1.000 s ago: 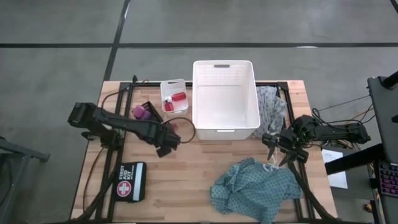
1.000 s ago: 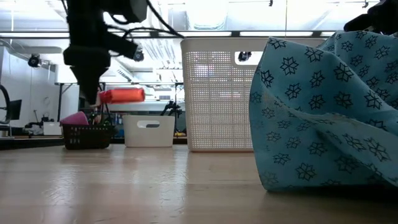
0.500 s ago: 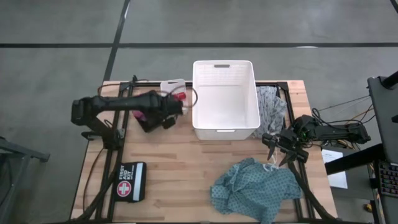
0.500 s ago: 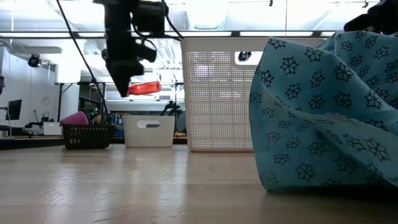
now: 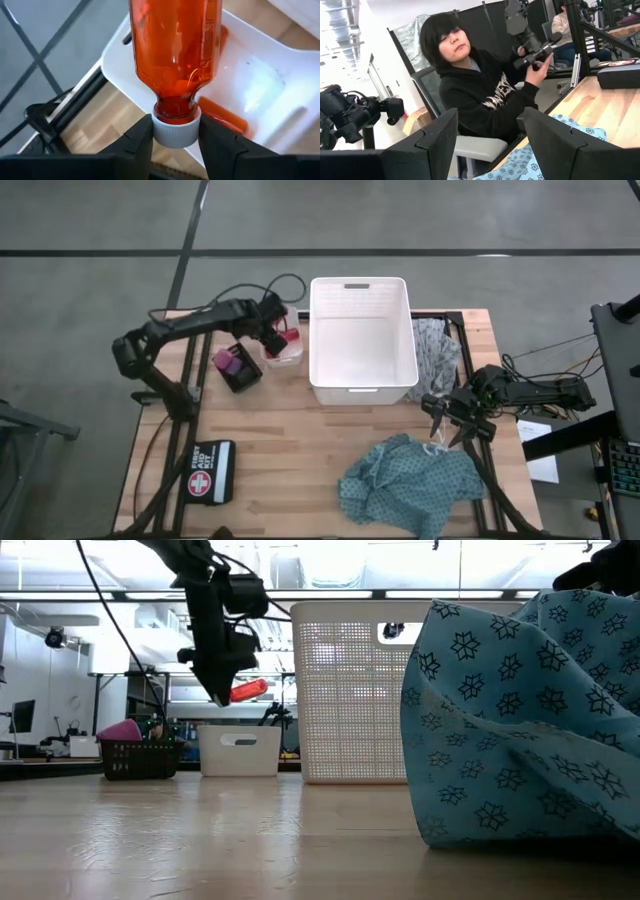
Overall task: Pick & Place Medicine items
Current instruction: Put the red pill bottle into the white bin
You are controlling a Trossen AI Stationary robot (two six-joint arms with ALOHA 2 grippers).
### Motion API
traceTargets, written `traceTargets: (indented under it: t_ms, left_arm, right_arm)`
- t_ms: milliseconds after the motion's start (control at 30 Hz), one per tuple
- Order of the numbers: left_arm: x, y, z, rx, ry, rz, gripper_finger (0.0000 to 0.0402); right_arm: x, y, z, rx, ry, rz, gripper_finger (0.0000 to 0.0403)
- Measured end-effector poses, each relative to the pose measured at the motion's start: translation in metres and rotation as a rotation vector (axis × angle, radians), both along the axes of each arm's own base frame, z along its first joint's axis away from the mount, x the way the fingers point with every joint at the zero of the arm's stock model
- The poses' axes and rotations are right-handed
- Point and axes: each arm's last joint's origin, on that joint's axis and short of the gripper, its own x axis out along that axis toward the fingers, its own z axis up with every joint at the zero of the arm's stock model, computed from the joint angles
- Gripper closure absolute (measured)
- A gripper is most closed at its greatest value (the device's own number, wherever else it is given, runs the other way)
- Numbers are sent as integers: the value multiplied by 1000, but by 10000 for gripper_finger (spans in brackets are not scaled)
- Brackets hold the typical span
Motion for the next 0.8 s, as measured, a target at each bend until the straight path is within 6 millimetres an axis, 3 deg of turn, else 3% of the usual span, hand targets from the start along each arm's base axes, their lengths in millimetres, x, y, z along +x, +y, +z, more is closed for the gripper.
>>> traceTargets:
  t_ms: [267, 533, 800]
  left_arm:
    - [-9, 27, -3, -73, -89, -25, 265]
    - [-3, 40, -29, -124, -7, -46, 265]
    - [-1, 51, -40, -126, 10, -38, 265]
  right_arm:
    - [0, 0, 0, 0, 0, 0, 179]
    - [0, 0, 0, 0, 0, 0, 179]
    - [0, 0, 0, 0, 0, 0, 179]
